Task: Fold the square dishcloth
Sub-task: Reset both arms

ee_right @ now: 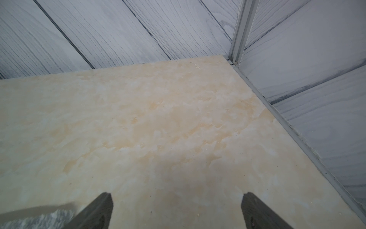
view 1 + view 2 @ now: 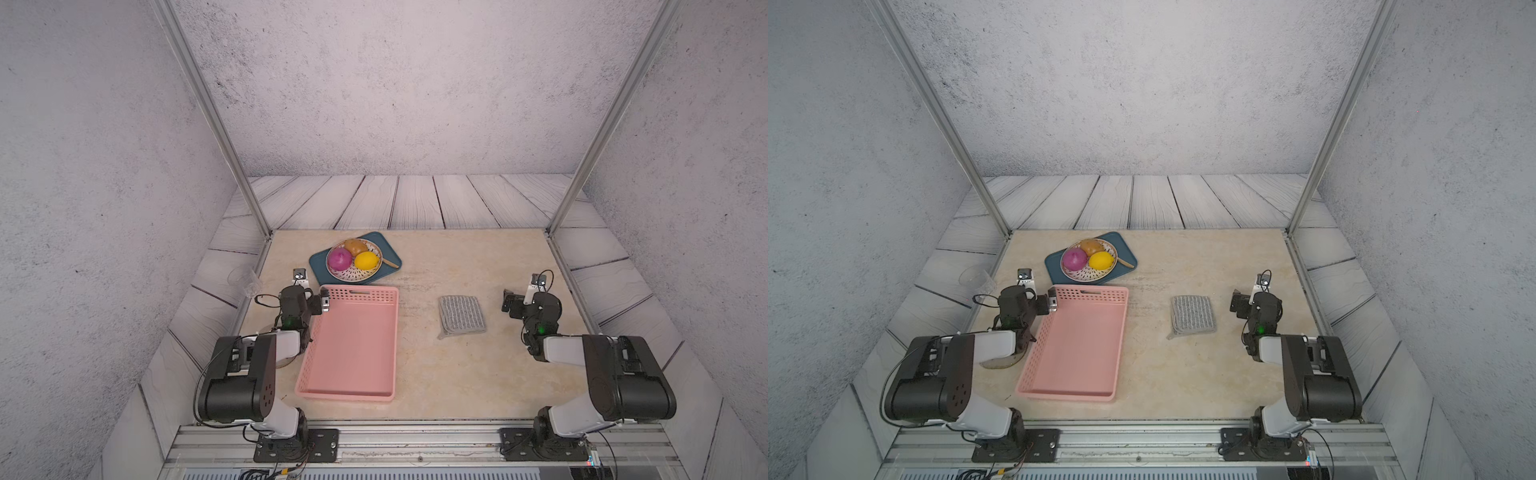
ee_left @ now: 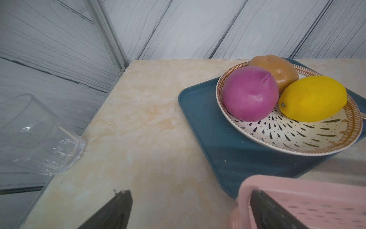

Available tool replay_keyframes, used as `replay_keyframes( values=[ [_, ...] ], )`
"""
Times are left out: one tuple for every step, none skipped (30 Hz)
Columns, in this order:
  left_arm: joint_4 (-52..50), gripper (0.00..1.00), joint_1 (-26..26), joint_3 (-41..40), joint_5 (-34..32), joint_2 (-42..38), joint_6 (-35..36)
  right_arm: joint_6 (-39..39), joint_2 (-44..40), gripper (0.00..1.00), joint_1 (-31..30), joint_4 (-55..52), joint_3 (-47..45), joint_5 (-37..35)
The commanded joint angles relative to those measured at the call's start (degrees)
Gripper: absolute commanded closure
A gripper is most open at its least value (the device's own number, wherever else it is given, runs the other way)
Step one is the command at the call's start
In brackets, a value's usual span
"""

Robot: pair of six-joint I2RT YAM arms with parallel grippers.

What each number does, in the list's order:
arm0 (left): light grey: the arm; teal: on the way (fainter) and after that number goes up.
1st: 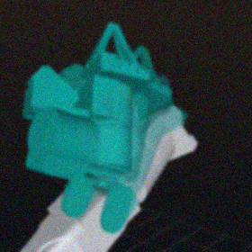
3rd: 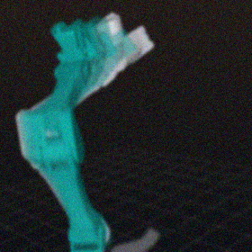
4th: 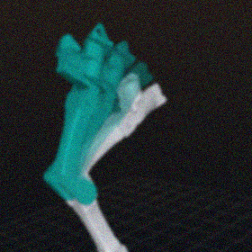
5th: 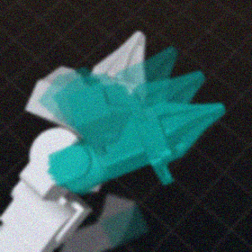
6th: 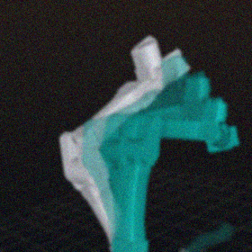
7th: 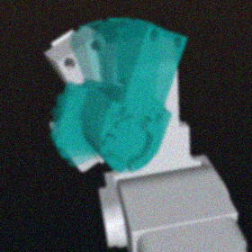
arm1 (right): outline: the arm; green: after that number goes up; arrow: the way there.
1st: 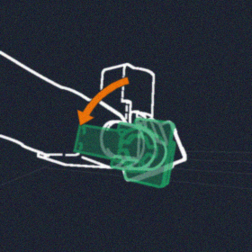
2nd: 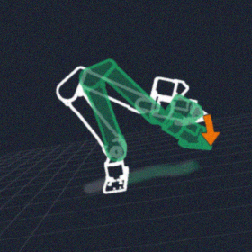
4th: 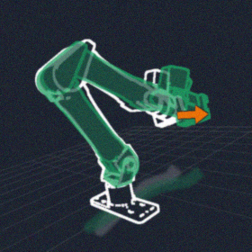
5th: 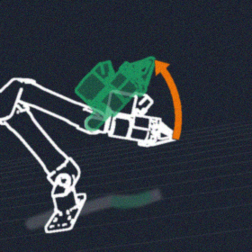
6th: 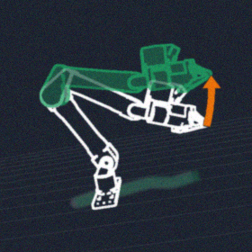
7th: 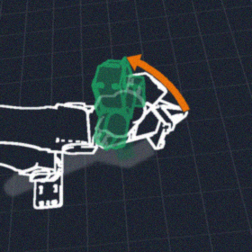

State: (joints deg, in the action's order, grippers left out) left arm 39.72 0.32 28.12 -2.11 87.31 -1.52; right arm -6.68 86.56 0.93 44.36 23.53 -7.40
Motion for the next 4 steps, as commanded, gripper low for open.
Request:
replay_keyframes(
  values=[
    [1.4,0.0,0.6,-0.4,-0.3,0.2,-0.2,0.9,0.4,0.01,-0.2,-0.5,0.9,0.5],
    [1.4,0.0,0.6,-0.4,-0.3,0.2,-0.2,0.9,0.3,0.01,-0.2,-0.5,0.9,0.5],
    [1.4,0.0,0.6,-0.4,-0.3,0.2,-0.2,0.9,0.3,0.01,-0.2,-0.4,0.9,0.5],
    [1.4,0.0,0.6,-0.4,-0.3,0.2,-0.2,0.9,0.3,0.01,-0.2,-0.4,0.9,0.5]
  ],
)
